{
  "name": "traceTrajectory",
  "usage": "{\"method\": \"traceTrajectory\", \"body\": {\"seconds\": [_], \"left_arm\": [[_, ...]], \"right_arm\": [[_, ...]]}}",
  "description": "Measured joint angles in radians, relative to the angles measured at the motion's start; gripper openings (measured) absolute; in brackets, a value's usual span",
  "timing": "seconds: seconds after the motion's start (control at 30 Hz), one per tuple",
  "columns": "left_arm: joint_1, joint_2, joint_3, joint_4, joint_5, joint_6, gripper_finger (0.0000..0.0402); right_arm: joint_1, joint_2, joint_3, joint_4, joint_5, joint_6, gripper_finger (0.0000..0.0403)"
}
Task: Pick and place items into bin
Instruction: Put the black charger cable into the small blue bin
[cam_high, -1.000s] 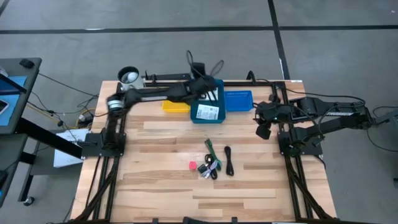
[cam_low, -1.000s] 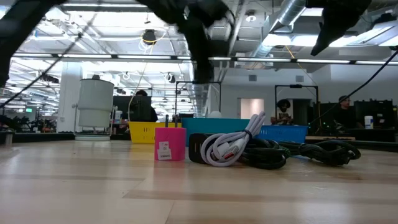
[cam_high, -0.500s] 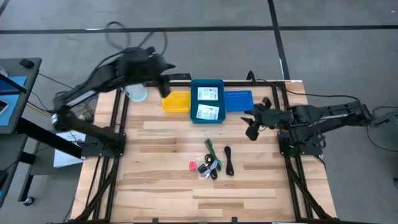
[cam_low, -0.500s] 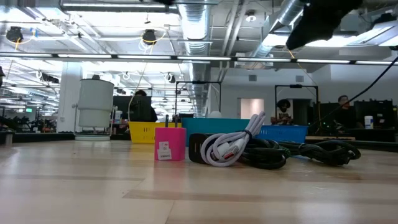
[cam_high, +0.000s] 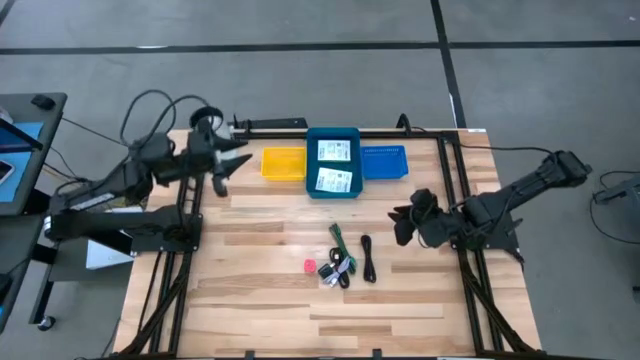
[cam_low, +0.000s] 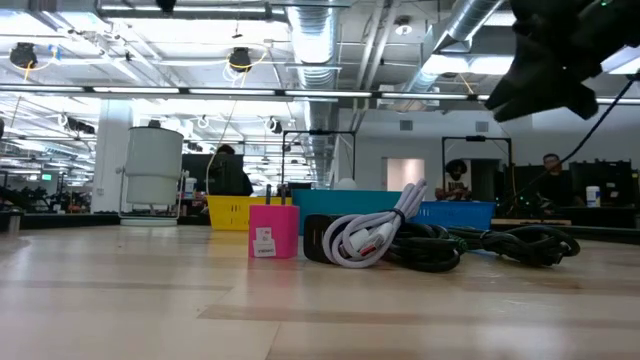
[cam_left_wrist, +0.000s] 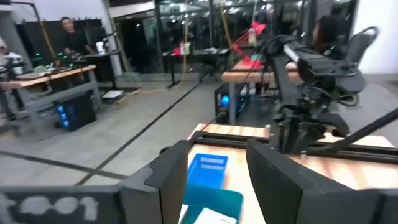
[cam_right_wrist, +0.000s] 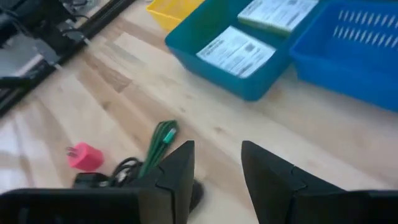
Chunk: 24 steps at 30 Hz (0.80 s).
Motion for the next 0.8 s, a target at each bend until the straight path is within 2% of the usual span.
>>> {"method": "traceTrajectory", "body": {"seconds": [0.13,0.37,0.57,0.8], "left_arm": [[-0.019,-0.103,-0.139,0.049,0.031,-0.025,0.0155],[-0.053,-0.238,-0.324,0.131,0.099,-0.078,0.0155],[-0.070,-0.311,-0.393,0.133,0.127,-0.064,0.0155],[-0.084,-0.341,-0.407,0.115,0.136,0.003,0.0155]], "right_arm": [[0.040,0.071,-0.002,0.042,-0.003,0.070,0.0129],[0.034,0.290,-0.002,0.230,-0.057,0.125,0.0129],[0.077,0.429,-0.001,0.329,-0.066,0.281,0.0129],[0.094,0.494,0.008,0.430,-0.192,0.374,0.0153]]}}
